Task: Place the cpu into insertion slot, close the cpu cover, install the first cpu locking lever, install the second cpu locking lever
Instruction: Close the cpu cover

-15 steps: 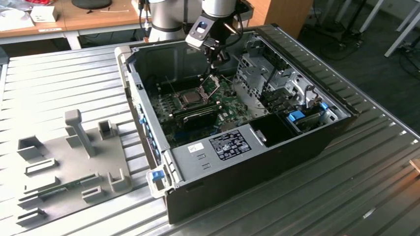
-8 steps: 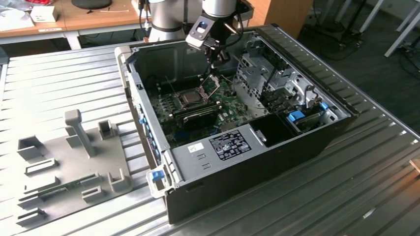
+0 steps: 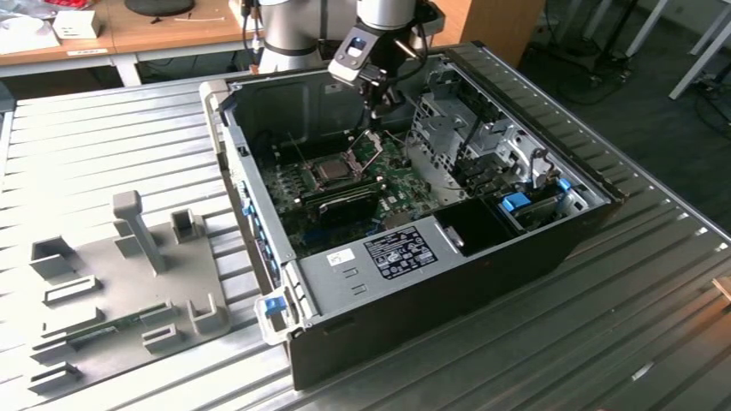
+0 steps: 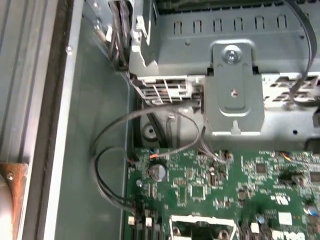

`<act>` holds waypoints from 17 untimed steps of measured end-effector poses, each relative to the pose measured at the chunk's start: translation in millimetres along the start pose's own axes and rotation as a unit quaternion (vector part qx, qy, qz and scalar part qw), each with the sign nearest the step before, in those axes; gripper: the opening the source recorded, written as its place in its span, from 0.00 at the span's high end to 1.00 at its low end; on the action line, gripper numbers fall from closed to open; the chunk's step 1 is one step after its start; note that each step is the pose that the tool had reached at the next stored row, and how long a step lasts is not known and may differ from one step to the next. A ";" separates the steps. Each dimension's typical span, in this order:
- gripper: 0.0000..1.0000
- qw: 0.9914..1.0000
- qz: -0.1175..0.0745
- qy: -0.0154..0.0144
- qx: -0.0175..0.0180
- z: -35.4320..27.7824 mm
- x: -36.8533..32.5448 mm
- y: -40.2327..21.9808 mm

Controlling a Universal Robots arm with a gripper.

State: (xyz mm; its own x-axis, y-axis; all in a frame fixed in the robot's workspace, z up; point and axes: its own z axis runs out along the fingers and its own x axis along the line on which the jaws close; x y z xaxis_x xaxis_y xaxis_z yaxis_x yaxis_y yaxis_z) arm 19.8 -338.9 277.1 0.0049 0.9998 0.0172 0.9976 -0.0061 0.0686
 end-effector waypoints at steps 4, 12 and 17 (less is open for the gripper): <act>0.90 1.000 0.000 0.000 0.000 0.4 0.0 4.7; 0.90 1.000 0.003 0.000 0.000 1.1 0.0 12.4; 0.90 1.000 0.007 -0.001 0.001 2.1 0.0 17.5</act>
State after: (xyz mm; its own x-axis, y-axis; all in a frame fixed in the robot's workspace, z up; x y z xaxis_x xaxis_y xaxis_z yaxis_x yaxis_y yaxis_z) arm 37.4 -338.9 276.2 0.0180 0.9997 0.0170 0.9975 -0.0191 0.0673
